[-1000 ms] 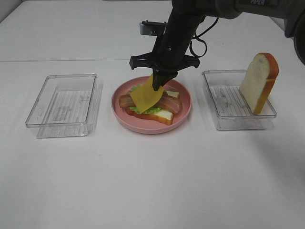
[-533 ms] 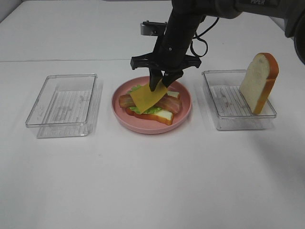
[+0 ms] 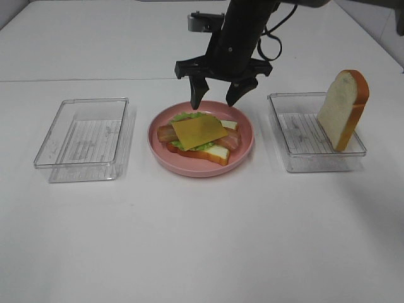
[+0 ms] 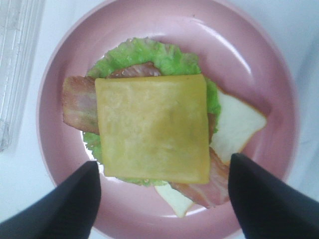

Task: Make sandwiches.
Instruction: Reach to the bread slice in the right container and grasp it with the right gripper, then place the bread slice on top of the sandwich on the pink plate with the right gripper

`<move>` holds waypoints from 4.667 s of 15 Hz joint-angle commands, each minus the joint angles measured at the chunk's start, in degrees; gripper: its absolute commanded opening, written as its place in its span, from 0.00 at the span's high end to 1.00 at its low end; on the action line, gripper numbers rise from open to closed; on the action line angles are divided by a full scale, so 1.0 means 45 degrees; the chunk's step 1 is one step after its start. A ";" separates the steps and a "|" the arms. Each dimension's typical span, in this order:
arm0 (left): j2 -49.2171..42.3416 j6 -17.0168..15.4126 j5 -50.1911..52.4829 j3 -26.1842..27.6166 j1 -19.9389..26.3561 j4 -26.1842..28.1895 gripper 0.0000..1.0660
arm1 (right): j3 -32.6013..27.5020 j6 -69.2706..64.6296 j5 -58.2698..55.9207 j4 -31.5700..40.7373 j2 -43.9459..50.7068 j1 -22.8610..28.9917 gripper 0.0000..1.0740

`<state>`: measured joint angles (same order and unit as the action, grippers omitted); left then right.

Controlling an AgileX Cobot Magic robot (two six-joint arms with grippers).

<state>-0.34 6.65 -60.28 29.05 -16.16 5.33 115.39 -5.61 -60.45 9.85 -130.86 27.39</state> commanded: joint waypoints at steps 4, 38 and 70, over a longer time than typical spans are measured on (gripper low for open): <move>-0.0255 -0.0089 0.0127 -0.0064 0.0038 0.0115 0.19 | 0.0089 -0.0446 -0.1515 -0.4100 0.2126 -0.0051 0.27; -0.0255 -0.0089 0.0127 -0.0064 0.0038 0.0115 0.19 | -0.1375 0.1095 -0.2878 -0.1668 0.1362 -0.5373 0.36; -0.0255 -0.0089 0.0127 -0.0064 0.0038 0.0115 0.19 | -0.5424 0.4724 0.3552 1.1064 0.2483 -0.2343 1.00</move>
<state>-0.34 6.65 -60.28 29.05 -16.16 5.33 91.27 15.01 -45.84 58.33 -119.52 16.84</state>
